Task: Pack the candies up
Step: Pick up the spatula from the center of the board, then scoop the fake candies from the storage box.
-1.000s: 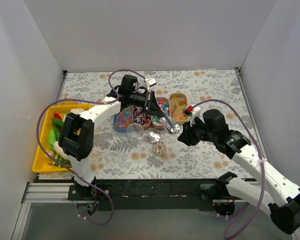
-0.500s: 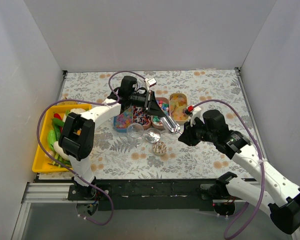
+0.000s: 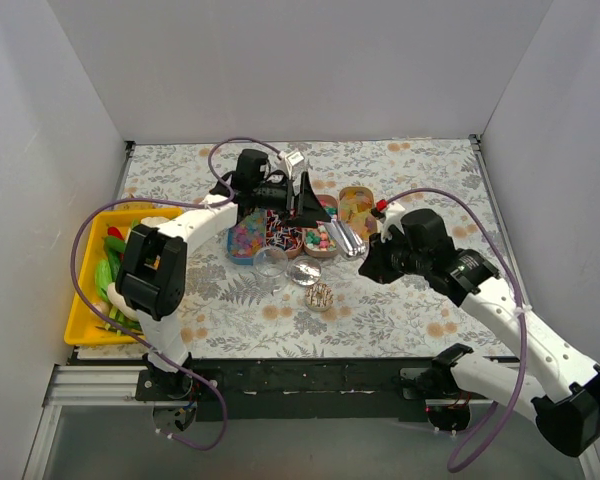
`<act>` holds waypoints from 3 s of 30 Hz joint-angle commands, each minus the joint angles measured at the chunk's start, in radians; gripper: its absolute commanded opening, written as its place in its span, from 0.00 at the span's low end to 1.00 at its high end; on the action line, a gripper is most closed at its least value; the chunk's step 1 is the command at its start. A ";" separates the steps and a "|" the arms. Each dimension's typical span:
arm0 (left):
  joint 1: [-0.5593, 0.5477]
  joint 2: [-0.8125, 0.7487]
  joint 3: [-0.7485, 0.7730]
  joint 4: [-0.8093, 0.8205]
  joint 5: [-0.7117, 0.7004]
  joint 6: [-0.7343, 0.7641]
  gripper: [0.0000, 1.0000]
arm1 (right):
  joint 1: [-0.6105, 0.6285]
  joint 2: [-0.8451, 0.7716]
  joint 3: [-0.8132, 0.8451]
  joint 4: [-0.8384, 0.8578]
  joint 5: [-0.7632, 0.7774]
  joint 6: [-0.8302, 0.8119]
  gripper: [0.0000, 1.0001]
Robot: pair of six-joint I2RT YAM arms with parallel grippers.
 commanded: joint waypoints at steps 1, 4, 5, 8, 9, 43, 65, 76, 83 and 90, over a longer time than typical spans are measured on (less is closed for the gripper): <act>0.057 -0.015 0.085 -0.081 -0.215 0.091 0.98 | -0.005 0.081 0.097 -0.085 0.076 0.086 0.01; 0.080 -0.026 0.139 -0.127 -0.380 0.140 0.98 | -0.007 0.161 0.148 -0.128 0.075 0.131 0.01; 0.085 -0.027 0.151 -0.135 -0.462 0.149 0.98 | -0.007 0.205 0.181 -0.146 0.067 0.140 0.01; 0.087 -0.032 0.184 -0.158 -0.578 0.189 0.98 | -0.005 0.301 0.246 -0.177 0.044 0.180 0.01; 0.087 -0.029 0.187 -0.156 -0.636 0.197 0.98 | -0.007 0.325 0.288 -0.198 0.036 0.186 0.01; 0.030 0.571 0.667 -0.106 -0.624 0.401 0.33 | -0.115 1.027 0.873 -0.600 -0.214 0.191 0.01; 0.018 0.612 0.639 -0.143 -0.587 0.381 0.15 | -0.135 1.201 0.978 -0.566 -0.139 0.109 0.01; 0.013 0.605 0.627 -0.146 -0.595 0.369 0.10 | -0.128 1.270 1.040 -0.510 -0.045 0.138 0.01; 0.013 0.600 0.622 -0.144 -0.595 0.364 0.09 | -0.123 1.268 0.992 -0.439 0.019 0.132 0.01; 0.013 0.595 0.621 -0.146 -0.581 0.355 0.09 | -0.089 1.256 0.910 -0.344 0.111 0.076 0.01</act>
